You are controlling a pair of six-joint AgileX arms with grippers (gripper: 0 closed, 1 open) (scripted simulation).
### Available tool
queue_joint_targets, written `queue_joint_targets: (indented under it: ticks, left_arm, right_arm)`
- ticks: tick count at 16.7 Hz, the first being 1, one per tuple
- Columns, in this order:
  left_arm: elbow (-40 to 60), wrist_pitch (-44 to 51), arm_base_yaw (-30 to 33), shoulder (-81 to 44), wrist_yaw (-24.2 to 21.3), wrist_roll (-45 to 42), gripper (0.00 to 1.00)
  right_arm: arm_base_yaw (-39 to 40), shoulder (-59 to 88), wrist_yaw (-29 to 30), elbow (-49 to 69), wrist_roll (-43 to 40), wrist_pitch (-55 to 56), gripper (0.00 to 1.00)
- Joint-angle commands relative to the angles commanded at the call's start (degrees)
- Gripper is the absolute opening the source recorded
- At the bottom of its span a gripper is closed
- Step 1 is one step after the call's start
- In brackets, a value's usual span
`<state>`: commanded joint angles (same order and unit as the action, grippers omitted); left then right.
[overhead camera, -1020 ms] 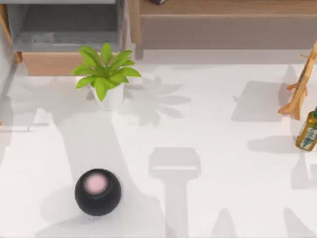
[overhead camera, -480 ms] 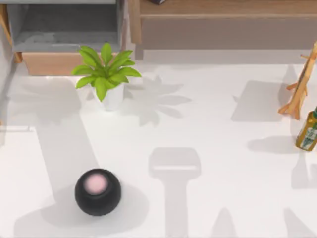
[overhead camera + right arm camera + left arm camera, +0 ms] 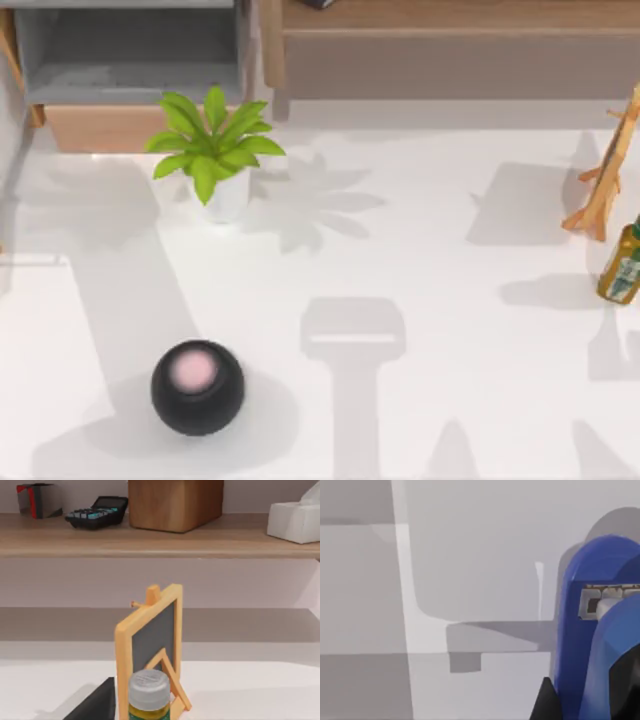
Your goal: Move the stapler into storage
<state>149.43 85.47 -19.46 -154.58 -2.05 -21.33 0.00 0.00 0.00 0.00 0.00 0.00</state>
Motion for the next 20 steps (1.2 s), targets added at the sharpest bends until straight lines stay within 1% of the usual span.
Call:
queue_joint_targets:
  ticks: [6, 19, 20]
  left_arm:
    - [-1.62, -1.02, -0.15, 0.36, -0.08, 0.00, 0.00]
    - [-1.62, -1.02, -0.15, 0.36, -0.08, 0.00, 0.98]
    - [-1.62, -1.02, -0.15, 0.36, -0.08, 0.00, 1.00]
  right_arm:
    - [0.00, 0.00, 0.00, 0.00, 0.00, 0.00, 1.00]
    - [0.00, 0.00, 0.00, 0.00, 0.00, 0.00, 1.00]
    - [0.00, 0.00, 0.00, 0.00, 0.00, 0.00, 1.00]
